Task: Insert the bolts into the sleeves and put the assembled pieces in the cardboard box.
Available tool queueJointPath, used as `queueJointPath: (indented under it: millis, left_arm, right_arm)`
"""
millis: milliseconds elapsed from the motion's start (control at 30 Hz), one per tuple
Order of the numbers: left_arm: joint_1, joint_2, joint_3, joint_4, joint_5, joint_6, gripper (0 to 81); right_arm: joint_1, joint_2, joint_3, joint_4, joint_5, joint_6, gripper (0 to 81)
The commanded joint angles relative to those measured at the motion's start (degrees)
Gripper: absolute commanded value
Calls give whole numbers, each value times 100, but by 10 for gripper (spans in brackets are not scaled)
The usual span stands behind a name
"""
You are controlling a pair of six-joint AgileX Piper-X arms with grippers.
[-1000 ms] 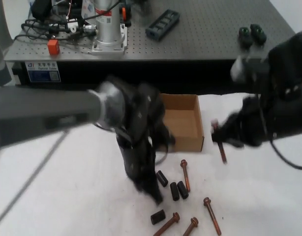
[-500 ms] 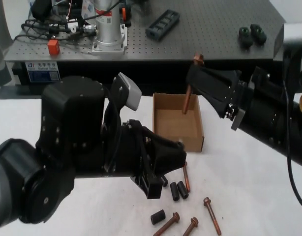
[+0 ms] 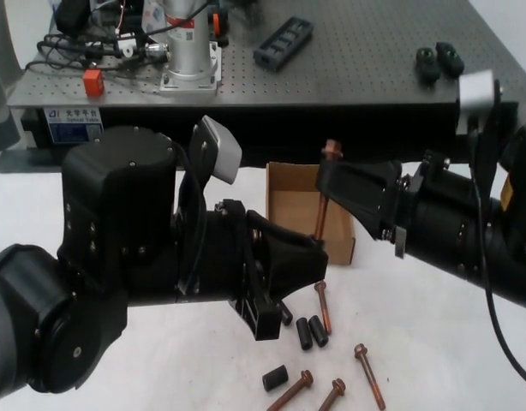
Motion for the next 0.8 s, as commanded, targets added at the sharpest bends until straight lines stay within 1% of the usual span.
queueJointPath:
  millis: [0,200,367,567,600,633,667,767]
  left_arm:
    - [-6,-78,-25,-311,-61,-153,7]
    - [-6,-78,-25,-348,-104,-194,7]
    - [-6,-78,-25,-419,-536,-467,7]
    - [-6,-78,-25,-976,-609,-466,7]
    - [-6,-78,-25,-997,-667,-466,7]
    - [-6,-78,-25,-995,-684,-466,7]
    - [-6,-78,-25,-995,-683,-452,7]
    - [-6,-78,-25,-995,-683,-306,7]
  right_arm:
    - [4,17,-16,63,-91,-103,22]
    - [4,17,-16,102,-116,-234,22]
    - [4,17,-16,111,-317,-356,22]
    - [4,17,-16,358,-459,-491,19]
    - [4,17,-16,357,-485,-494,1]
    - [4,17,-36,343,-531,-492,35]
    - [4,17,-35,278,-597,-511,95]
    - [4,17,-35,42,-674,-530,335]
